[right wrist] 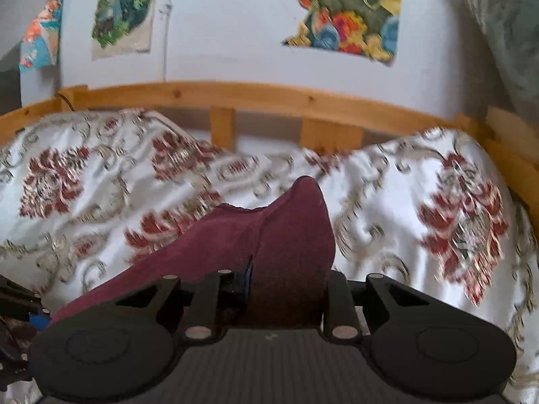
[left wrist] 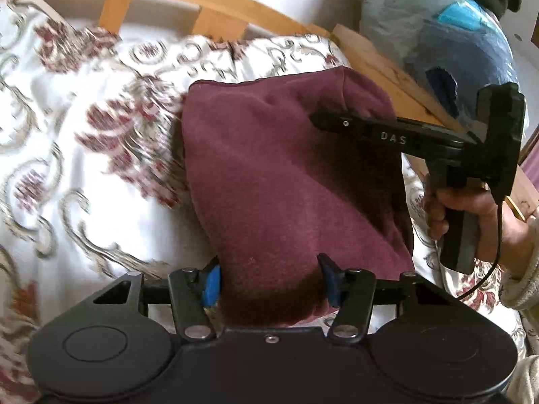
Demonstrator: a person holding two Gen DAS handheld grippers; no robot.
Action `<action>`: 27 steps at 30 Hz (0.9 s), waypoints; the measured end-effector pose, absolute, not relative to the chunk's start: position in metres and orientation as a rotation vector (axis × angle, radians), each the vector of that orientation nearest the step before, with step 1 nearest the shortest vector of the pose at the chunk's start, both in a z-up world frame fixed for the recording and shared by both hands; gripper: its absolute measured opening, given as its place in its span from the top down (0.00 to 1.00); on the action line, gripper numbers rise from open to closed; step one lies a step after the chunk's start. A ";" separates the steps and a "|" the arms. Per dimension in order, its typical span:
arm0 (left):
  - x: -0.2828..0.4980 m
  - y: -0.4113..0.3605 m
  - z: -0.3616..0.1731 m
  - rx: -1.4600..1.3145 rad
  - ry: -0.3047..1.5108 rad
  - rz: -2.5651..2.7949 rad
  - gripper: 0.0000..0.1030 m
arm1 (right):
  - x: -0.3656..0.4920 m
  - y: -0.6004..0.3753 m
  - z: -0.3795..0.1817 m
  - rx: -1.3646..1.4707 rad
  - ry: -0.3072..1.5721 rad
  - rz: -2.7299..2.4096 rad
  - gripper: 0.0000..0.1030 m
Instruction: Fold small clothes
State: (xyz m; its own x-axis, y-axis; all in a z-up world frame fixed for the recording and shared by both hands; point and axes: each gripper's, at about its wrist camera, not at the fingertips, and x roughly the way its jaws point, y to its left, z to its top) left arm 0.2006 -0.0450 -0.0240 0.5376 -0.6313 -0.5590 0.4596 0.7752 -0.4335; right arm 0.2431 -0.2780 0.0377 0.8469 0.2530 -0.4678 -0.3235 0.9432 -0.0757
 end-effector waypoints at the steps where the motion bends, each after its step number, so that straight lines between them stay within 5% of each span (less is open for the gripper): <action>1: 0.202 -0.038 -0.020 -0.243 0.748 -0.646 0.43 | 0.246 -0.273 0.041 -0.152 0.460 0.313 0.74; 17: 0.228 0.023 -0.030 -0.309 0.771 -0.472 0.43 | 0.317 -0.200 0.014 -0.089 0.526 0.366 0.73; 27: 0.234 0.020 -0.032 -0.316 0.812 -0.444 0.39 | 0.320 -0.206 0.004 -0.042 0.524 0.356 0.63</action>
State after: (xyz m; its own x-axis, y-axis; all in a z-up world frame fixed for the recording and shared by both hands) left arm 0.2341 0.0202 -0.0324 0.6050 -0.4948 -0.6238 0.2583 0.8631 -0.4340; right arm 0.3202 -0.2064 0.0036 0.8059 0.3223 -0.4966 -0.3436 0.9377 0.0511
